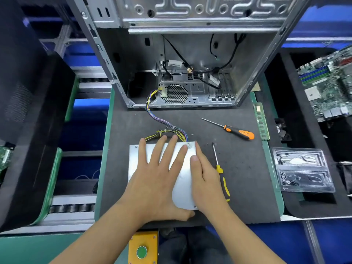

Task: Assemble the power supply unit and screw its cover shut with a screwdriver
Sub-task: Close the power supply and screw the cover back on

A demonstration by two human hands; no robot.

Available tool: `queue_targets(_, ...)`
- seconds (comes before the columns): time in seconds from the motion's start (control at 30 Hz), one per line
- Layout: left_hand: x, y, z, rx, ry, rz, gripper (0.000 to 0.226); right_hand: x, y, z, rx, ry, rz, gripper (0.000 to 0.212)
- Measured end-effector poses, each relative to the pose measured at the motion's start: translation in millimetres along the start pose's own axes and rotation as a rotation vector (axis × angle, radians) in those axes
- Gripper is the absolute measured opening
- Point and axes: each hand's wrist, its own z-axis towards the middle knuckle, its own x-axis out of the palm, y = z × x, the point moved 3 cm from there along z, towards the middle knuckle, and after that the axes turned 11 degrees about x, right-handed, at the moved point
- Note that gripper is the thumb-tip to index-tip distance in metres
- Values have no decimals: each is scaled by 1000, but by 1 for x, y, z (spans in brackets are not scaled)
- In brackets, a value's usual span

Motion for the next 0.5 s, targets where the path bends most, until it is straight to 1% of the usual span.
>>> queue_targets(0.23,-4,-2,0,-16,20,45,122,0,1,-2,19,-4,1,56)
queue_targets(0.33,-3,-1,0,-20,38,66,129,0,2,-2,-4,-3,-8,57)
queue_targets(0.4,-3,-1,0,-14,43,76,134,0,2,-1,-16,5,2,53)
queue_targets(0.5,-2,-2,0,-22,29,66,126,0,3,-2,-26,17,-7,46)
